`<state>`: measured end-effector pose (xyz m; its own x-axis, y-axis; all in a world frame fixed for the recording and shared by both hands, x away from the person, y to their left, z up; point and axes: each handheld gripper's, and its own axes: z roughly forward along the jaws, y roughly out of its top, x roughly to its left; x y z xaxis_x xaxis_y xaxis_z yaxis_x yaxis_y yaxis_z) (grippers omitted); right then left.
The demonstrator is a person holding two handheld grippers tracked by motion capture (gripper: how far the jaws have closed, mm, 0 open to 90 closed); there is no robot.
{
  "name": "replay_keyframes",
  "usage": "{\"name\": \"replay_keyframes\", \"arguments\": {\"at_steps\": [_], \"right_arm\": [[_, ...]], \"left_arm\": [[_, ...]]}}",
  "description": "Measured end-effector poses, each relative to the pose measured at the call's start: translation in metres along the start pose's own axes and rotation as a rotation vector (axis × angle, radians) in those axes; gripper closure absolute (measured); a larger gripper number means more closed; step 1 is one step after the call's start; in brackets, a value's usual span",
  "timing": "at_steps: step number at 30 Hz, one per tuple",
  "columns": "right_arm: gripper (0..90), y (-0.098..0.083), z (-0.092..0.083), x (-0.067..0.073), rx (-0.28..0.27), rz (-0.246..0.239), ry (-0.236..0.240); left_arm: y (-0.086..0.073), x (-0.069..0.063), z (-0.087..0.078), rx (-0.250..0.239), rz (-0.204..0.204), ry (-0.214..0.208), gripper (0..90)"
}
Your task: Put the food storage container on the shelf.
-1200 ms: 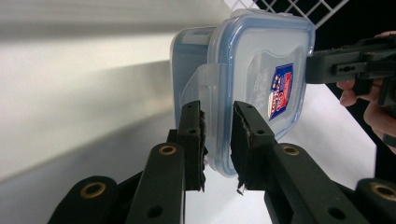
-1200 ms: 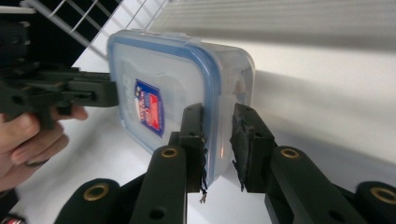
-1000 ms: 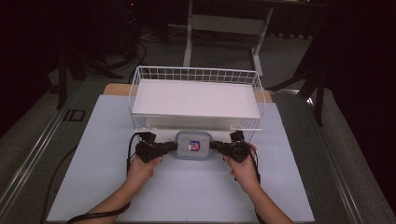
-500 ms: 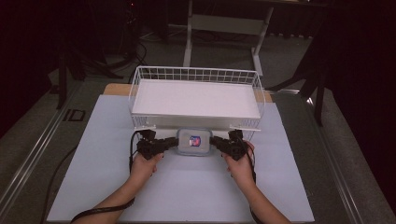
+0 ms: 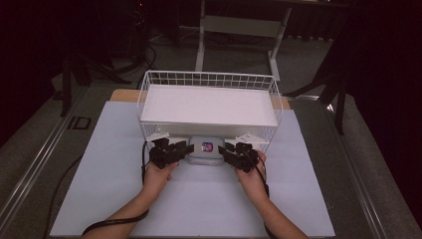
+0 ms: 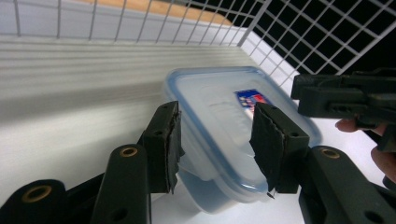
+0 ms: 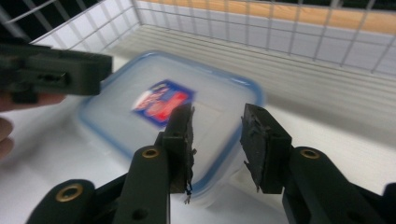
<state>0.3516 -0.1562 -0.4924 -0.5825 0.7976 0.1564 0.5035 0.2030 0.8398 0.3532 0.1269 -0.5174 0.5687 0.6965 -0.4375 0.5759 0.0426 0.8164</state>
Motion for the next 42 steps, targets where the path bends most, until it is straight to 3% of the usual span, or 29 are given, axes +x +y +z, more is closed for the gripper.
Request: {"name": "replay_keyframes", "arguments": {"at_steps": [6, 10, 11, 12, 14, 16, 17, 18, 19, 23, 29, 42], "right_arm": [[59.2, -0.007, -0.015, 0.025, -0.006, -0.056, 0.037], [65.4, -0.013, -0.017, 0.038, 0.02, -0.069, 0.065], [68.9, -0.016, -0.016, 0.042, 0.03, -0.069, 0.072], [80.1, -0.021, -0.013, 0.049, 0.061, -0.066, 0.073], [89.9, -0.026, -0.008, 0.053, 0.096, -0.082, 0.048], [90.0, -0.028, -0.006, 0.054, 0.114, -0.081, 0.036], [90.0, -0.029, -0.003, 0.055, 0.12, -0.082, 0.033], [90.0, -0.032, 0.002, 0.055, 0.137, -0.078, 0.03], [90.0, -0.032, 0.004, 0.056, 0.144, -0.071, 0.031], [90.0, -0.032, 0.014, 0.057, 0.161, -0.08, 0.025], [90.0, -0.026, 0.023, 0.054, 0.154, -0.071, 0.003], [90.0, -0.021, 0.042, 0.043, 0.149, -0.06, -0.047]], "left_arm": [[-0.003, -0.01, -0.013, -0.029, 0.031, -0.019, 46.8], [-0.005, -0.015, -0.02, -0.038, 0.063, -0.036, 36.0], [-0.009, -0.019, -0.025, -0.043, 0.106, -0.052, 36.0], [-0.011, -0.02, -0.028, -0.04, 0.131, -0.058, 26.7], [-0.014, -0.023, -0.034, -0.044, 0.15, -0.045, 24.6], [-0.015, -0.024, -0.037, -0.044, 0.156, -0.039, 13.0], [-0.018, -0.027, -0.043, -0.03, 0.183, -0.005, 13.0], [-0.02, -0.027, -0.046, -0.042, 0.193, 0.007, 4.6], [-0.021, -0.028, -0.049, -0.06, 0.193, 0.012, 2.4], [-0.026, -0.026, -0.054, -0.101, 0.197, 0.05, 2.4], [-0.03, -0.02, -0.054, -0.098, 0.189, 0.077, 2.4], [-0.028, -0.019, -0.058, -0.107, 0.2, 0.084, 2.4]]}}
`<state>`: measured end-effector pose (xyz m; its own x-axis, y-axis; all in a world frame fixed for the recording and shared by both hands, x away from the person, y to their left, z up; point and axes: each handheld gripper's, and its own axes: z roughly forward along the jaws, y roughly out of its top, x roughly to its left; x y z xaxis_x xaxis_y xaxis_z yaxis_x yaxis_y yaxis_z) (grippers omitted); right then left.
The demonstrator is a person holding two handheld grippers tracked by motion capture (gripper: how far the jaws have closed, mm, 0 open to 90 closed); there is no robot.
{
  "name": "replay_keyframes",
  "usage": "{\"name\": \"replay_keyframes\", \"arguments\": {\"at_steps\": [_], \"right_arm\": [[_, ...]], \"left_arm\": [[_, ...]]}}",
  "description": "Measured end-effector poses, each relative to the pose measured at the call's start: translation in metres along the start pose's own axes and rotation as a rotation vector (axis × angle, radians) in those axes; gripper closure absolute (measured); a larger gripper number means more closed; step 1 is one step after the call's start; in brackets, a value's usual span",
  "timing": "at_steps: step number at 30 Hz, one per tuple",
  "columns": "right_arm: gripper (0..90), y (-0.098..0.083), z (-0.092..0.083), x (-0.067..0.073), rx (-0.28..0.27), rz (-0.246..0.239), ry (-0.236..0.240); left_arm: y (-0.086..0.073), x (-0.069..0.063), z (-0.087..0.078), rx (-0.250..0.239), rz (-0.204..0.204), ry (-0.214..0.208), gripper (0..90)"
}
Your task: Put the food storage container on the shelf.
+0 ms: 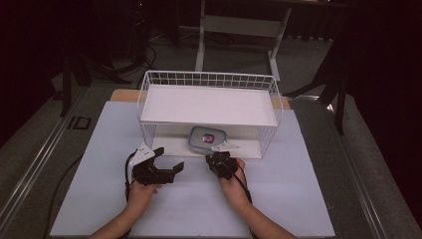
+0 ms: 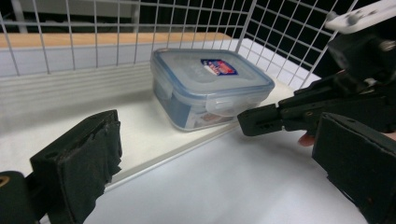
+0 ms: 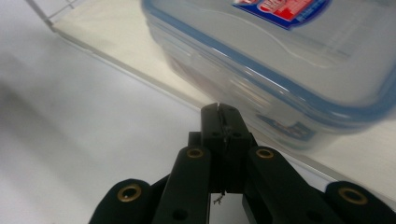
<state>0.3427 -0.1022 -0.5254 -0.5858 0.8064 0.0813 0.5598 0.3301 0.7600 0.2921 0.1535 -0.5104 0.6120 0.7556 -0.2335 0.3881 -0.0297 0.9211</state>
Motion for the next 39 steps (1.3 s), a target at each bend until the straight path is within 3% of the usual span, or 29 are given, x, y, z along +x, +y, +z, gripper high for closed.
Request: {"name": "replay_keyframes", "arguments": {"at_steps": [12, 28, 31, 35, 39], "right_arm": [[90.0, 0.004, 0.002, -0.018, -0.007, 0.024, -0.057], [90.0, 0.014, 0.018, -0.015, -0.01, 0.037, -0.071], [90.0, 0.015, 0.017, -0.017, -0.008, 0.032, -0.089], [90.0, 0.014, 0.015, -0.017, -0.011, 0.032, -0.079], [84.3, 0.008, 0.006, -0.012, -0.023, 0.009, -0.055]], "left_arm": [[-0.001, -0.003, 0.004, 0.015, 0.019, -0.016, 2.4], [-0.001, -0.005, 0.005, 0.025, 0.033, -0.021, 2.4], [0.0, -0.005, 0.005, 0.024, 0.032, -0.022, 2.4], [0.0, -0.005, 0.005, 0.024, 0.031, -0.025, 2.4], [0.002, -0.008, 0.005, 0.03, 0.046, -0.042, 2.4]]}}
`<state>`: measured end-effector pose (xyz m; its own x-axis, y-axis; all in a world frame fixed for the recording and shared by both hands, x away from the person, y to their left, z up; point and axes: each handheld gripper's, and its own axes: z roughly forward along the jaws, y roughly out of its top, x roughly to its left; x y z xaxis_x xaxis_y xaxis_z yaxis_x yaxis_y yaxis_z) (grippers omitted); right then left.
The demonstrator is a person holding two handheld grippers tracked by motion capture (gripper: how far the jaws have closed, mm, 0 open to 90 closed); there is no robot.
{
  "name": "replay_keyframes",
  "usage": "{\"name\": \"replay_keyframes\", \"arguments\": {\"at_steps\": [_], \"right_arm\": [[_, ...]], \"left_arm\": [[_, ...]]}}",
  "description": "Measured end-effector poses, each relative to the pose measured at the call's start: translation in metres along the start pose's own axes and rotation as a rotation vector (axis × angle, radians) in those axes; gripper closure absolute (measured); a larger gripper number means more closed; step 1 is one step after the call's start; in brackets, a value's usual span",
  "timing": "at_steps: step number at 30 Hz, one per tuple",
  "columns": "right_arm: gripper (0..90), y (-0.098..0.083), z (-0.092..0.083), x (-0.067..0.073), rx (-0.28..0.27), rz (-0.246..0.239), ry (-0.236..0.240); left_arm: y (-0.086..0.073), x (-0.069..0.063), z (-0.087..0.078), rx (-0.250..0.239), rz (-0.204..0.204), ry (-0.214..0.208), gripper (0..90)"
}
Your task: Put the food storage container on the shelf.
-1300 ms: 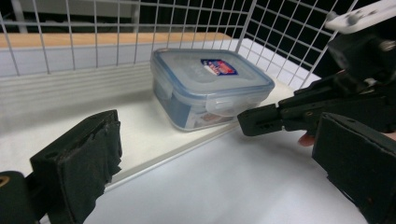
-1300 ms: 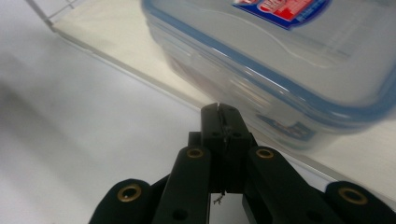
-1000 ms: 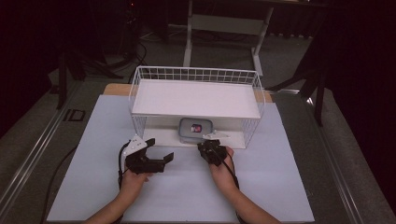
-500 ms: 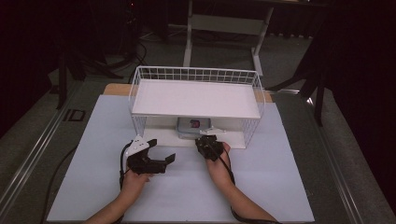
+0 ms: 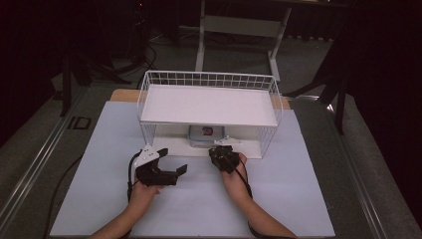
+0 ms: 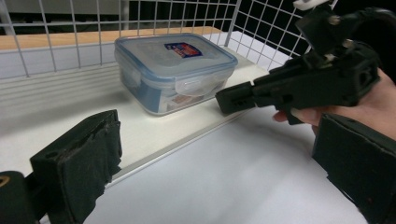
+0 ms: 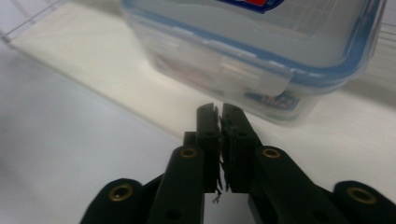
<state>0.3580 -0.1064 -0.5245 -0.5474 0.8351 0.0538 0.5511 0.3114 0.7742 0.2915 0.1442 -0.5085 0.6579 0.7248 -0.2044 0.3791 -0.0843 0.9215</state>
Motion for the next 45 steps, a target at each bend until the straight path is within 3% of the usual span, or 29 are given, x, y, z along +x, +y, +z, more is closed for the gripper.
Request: {"name": "replay_keyframes", "arguments": {"at_steps": [4, 9, 10, 11, 13, 14, 15, 18, 26, 31, 35, 45], "right_arm": [[72.8, -0.003, -0.013, 0.001, -0.017, 0.025, 0.039], [38.2, -0.005, -0.032, 0.006, -0.075, 0.011, 0.053], [38.2, -0.005, -0.032, 0.006, -0.075, 0.011, 0.053], [27.9, -0.006, -0.038, 0.008, -0.085, -0.003, 0.068], [25.2, -0.006, -0.041, 0.009, -0.09, -0.012, 0.078], [20.9, -0.007, -0.045, 0.011, -0.102, -0.032, 0.093], [16.9, -0.009, -0.054, 0.014, -0.104, -0.033, 0.144], [14.0, -0.01, -0.065, 0.016, -0.122, -0.02, 0.182], [14.0, -0.012, -0.088, 0.01, -0.17, -0.039, 0.173], [14.5, -0.02, -0.104, -0.003, -0.183, -0.076, 0.136], [14.6, -0.029, -0.113, -0.013, -0.184, -0.07, 0.122], [14.6, -0.048, -0.129, -0.037, -0.173, -0.085, 0.085]], "left_arm": [[0.004, -0.002, -0.002, -0.002, 0.012, -0.024, 2.4], [0.012, -0.006, -0.004, -0.007, 0.043, -0.1, 2.4], [0.012, -0.006, -0.004, -0.007, 0.043, -0.1, 2.4], [0.012, -0.007, -0.005, -0.007, 0.046, -0.104, 2.4], [0.013, -0.007, -0.006, -0.008, 0.048, -0.117, 2.4], [0.015, -0.008, -0.009, -0.005, 0.049, -0.129, 2.4], [0.016, -0.008, -0.011, -0.007, 0.047, -0.137, 2.4], [0.018, -0.009, -0.017, -0.01, 0.043, -0.147, 2.4], [0.019, -0.008, -0.036, -0.005, 0.075, -0.162, 2.4], [0.017, -0.006, -0.048, 0.006, 0.096, -0.158, 2.4], [0.012, -0.002, -0.055, 0.018, 0.108, -0.148, 2.4], [-0.001, 0.013, -0.076, 0.043, 0.098, -0.124, 2.4]]}}
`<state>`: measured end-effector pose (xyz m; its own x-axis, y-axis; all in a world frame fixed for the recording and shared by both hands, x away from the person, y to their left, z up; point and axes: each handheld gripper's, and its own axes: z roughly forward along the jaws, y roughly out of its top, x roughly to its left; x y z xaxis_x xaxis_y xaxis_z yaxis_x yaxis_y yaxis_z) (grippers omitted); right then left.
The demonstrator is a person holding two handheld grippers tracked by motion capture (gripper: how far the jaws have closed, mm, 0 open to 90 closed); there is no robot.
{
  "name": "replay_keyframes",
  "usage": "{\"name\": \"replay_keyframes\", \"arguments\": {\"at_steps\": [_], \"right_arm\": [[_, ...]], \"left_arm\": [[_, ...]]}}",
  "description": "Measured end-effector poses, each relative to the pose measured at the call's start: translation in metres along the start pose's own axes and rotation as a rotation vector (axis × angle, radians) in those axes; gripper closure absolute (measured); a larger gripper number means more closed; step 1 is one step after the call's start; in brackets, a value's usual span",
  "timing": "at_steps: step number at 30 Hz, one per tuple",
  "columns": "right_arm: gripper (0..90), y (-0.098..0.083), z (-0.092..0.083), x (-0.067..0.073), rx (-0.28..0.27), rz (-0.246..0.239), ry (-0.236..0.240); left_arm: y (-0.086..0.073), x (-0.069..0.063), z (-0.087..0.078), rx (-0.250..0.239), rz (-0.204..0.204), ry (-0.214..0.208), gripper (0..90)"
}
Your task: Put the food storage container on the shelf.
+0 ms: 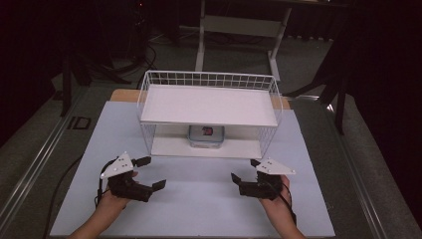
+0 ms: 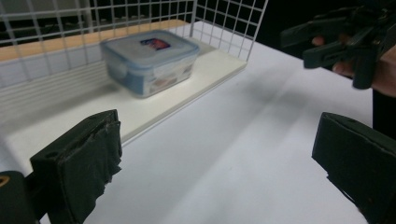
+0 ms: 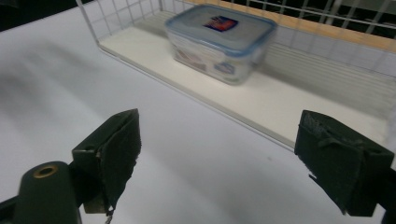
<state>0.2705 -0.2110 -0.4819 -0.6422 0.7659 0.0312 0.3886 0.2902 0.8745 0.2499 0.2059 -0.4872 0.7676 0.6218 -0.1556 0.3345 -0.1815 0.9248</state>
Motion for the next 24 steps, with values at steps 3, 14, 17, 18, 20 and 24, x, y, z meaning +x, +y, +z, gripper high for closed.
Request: {"name": "replay_keyframes", "arguments": {"at_steps": [3, 14, 17, 18, 20, 24], "right_arm": [[14.6, -0.004, -0.008, -0.004, -0.003, 0.017, 0.0], [14.6, -0.02, -0.027, -0.016, 0.009, 0.032, -0.001], [14.6, -0.023, -0.03, -0.019, 0.002, 0.032, 0.0], [14.6, -0.025, -0.03, -0.02, 0.001, 0.034, -0.004], [14.7, -0.027, -0.027, -0.021, -0.009, 0.041, 0.006], [14.7, -0.03, -0.024, -0.024, -0.023, 0.056, 0.01]], "left_arm": [[-0.003, 0.004, -0.009, -0.003, -0.001, 0.012, 2.4], [-0.018, 0.013, -0.025, 0.009, -0.01, 0.037, 2.4], [-0.021, 0.015, -0.027, 0.008, 0.004, 0.043, 2.4], [-0.022, 0.015, -0.027, 0.004, 0.005, 0.044, 2.4], [-0.024, 0.017, -0.027, -0.001, -0.002, 0.045, 2.4], [-0.029, 0.017, -0.025, -0.008, -0.006, 0.038, 2.4]]}}
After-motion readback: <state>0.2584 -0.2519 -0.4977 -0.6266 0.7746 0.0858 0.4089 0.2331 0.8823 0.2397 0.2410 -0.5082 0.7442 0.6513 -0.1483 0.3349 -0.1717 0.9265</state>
